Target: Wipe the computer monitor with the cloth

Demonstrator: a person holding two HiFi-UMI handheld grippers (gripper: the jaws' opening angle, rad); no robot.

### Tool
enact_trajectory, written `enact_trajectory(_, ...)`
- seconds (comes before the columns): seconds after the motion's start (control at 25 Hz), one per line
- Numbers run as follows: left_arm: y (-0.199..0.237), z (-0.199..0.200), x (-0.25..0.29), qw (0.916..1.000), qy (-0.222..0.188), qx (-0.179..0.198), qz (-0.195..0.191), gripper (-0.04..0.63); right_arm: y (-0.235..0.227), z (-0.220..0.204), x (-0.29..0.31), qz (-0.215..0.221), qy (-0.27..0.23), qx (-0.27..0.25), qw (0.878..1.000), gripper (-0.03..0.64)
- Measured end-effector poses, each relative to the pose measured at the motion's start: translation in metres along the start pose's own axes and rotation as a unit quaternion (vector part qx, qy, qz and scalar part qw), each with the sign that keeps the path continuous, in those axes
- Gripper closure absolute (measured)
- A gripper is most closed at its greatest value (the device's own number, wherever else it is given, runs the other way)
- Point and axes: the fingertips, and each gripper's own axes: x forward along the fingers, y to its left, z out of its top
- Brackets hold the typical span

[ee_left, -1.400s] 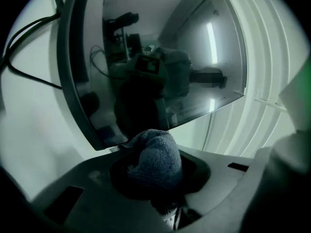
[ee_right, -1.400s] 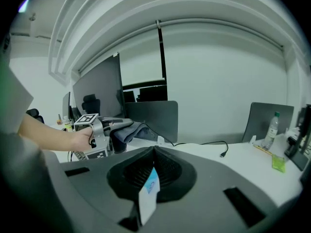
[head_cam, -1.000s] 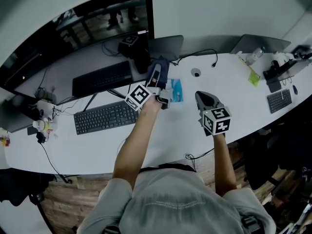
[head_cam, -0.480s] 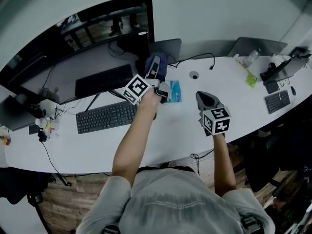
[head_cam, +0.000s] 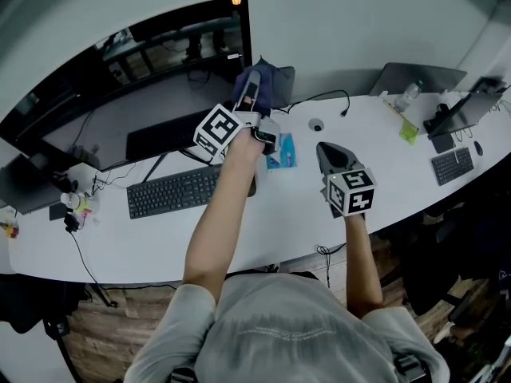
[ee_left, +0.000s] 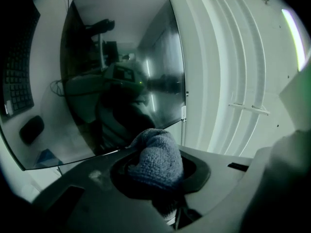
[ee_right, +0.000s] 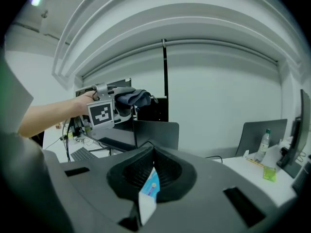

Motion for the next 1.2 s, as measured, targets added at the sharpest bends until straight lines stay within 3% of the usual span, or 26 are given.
enact_trajectory(0.28, -0.034, 0.016, 0.012, 0.9992, -0.020, -0.019, -0.029, 0.518, 0.012, 0.033, -0.004, 0.009, -0.019, -0.015, 1.000, 0.448)
enact_trajectory(0.56, -0.089, 0.037, 0.020, 0.9920, -0.036, -0.051, -0.110, 0.518, 0.015, 0.055, -0.007, 0.008, -0.035, -0.022, 0.999, 0.448)
enact_trajectory(0.64, -0.106, 0.046, 0.017, 0.9906, -0.033, -0.041, -0.126, 0.518, 0.018, 0.062, -0.005, 0.006, -0.039, -0.030, 0.999, 0.448)
enact_trajectory(0.84, -0.124, 0.079, -0.011, 0.9875, -0.025, 0.099, -0.120, 0.518, 0.033, 0.084, 0.005, -0.009, -0.045, -0.059, 0.997, 0.448)
enact_trajectory(1.0, -0.121, 0.113, -0.049, 0.9676, 0.005, 0.237, -0.086, 0.518, 0.070, 0.107, 0.023, 0.006, -0.059, -0.085, 0.995, 0.448)
enact_trajectory(1.08, -0.112, 0.130, -0.073, 0.9502, 0.029, 0.307, -0.047, 0.518, 0.093, 0.122, 0.030, 0.027, -0.073, -0.085, 0.993, 0.448)
enact_trajectory(1.12, -0.108, 0.139, -0.085, 0.9364, 0.042, 0.348, -0.024, 0.518, 0.105, 0.131, 0.033, 0.038, -0.081, -0.084, 0.992, 0.448)
enact_trajectory(1.2, -0.098, 0.157, -0.111, 0.8999, 0.066, 0.430, 0.025, 0.518, 0.129, 0.146, 0.041, 0.057, -0.095, -0.090, 0.990, 0.448)
